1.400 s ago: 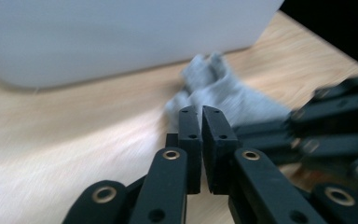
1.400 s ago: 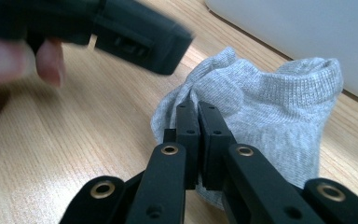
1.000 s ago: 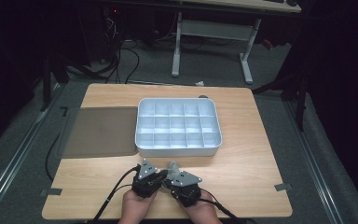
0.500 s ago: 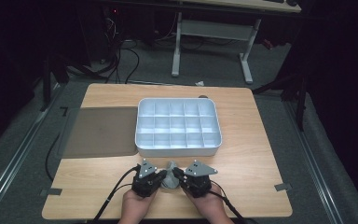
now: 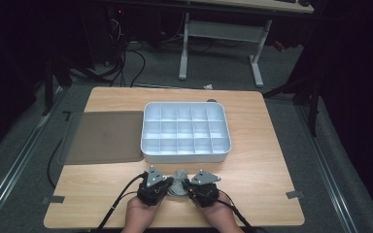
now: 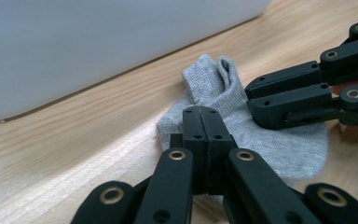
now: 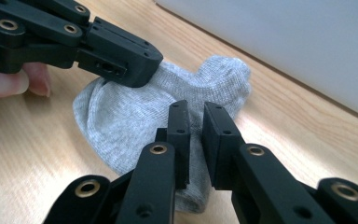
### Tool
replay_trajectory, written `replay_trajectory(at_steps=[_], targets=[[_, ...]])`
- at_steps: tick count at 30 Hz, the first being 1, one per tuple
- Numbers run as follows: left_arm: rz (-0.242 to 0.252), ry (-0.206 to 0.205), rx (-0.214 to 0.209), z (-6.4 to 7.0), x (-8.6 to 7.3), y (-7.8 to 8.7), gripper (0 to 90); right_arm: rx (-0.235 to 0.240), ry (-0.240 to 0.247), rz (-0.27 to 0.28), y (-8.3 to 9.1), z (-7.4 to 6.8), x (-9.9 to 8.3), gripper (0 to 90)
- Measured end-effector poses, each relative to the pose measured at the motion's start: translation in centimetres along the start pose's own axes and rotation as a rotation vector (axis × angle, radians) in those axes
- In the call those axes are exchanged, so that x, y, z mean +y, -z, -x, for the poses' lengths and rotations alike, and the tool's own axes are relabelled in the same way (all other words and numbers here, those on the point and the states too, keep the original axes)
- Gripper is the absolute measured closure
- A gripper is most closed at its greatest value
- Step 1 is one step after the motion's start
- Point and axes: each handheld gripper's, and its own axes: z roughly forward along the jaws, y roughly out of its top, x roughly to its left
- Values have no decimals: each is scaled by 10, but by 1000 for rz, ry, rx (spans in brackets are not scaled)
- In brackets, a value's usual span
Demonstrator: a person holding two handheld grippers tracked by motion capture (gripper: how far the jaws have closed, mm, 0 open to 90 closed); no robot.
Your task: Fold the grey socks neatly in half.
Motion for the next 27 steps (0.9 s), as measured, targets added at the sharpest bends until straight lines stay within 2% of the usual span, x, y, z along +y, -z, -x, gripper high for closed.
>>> replay_trajectory(at_steps=[4, 11, 14, 19, 22, 25, 27], targets=[[-5, -11, -8, 7, 0, -1, 900, 7, 6, -4, 7, 0, -5, 819], [-16, -78, -20, 25, 1, -6, 900, 12, 6, -7, 24, 0, -20, 820], [-13, -95, -13, 27, 3, -10, 900, 17, -1, -1, 30, 0, -26, 824], [-25, -99, -5, 29, 10, -12, 898, 25, -7, 6, 32, 1, -29, 825], [4, -65, -1, 32, 15, -4, 795, 27, -9, 11, 31, 2, -29, 825], [37, -72, -26, 46, 20, 7, 764, 30, -10, 13, 31, 2, -30, 825], [41, -86, -42, 56, 20, 9, 768, 33, -12, 17, 31, 2, -30, 826]])
